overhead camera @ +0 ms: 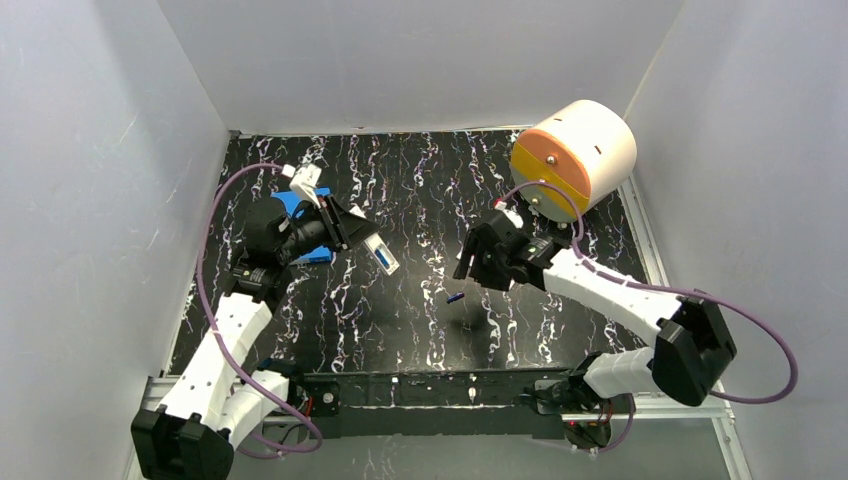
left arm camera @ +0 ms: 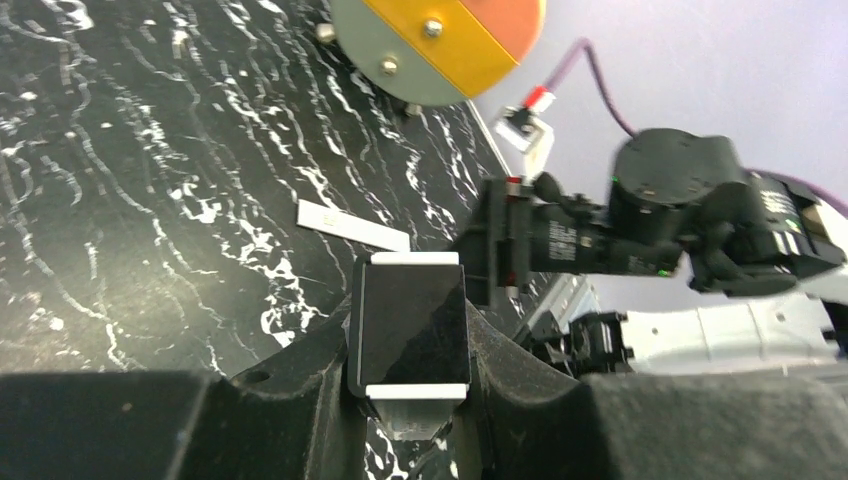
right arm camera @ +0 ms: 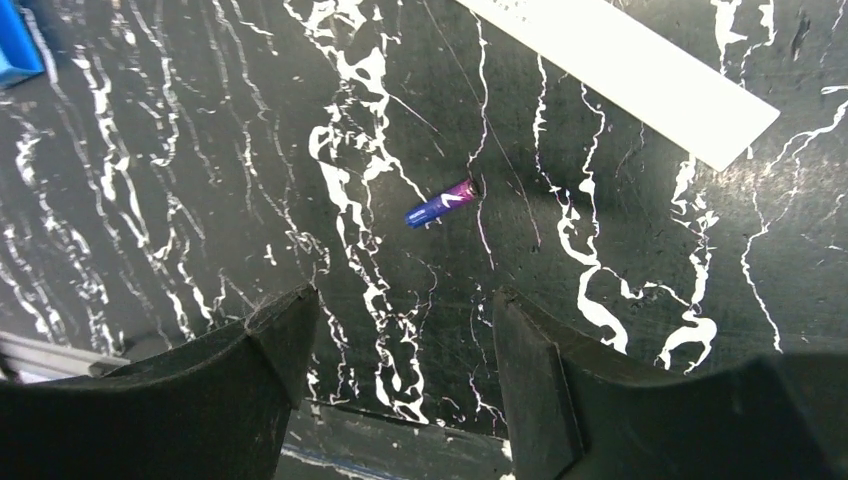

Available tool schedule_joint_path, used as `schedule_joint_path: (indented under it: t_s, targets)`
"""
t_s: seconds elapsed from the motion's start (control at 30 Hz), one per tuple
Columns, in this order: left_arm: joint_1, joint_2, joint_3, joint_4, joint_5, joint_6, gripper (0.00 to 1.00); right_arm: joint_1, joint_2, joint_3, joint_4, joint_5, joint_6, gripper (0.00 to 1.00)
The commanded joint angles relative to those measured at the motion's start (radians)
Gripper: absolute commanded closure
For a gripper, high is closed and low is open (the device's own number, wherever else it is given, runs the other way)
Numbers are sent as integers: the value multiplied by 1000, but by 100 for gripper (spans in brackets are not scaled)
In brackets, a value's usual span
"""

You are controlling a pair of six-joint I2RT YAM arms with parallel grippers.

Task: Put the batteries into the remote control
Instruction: Pick up the battery from the center of the board.

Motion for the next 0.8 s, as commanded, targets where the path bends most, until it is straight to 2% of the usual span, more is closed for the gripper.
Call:
schedule_joint_path:
  t_s: [0.0,0.13,0.33,0.43,0.6,0.77]
  targets:
    - [4,23,76,40,219,84,100,33,58,8,-24,96,105,28]
    - [4,45,111,44,310,120,100,64,123,18,10,109,168,29]
    - [4,38,120,47,325,130,98,90,216,55,11,120,150,36]
    - [4,33,111,50,324,127,98,93,232,52,106,75,-88,44]
    - [4,22,107,50,318,135,98,93,258,183,-24,-8,-638,49]
    - [4,32,129,51,315,137,98,92,165,105,97,-205,-1013,42]
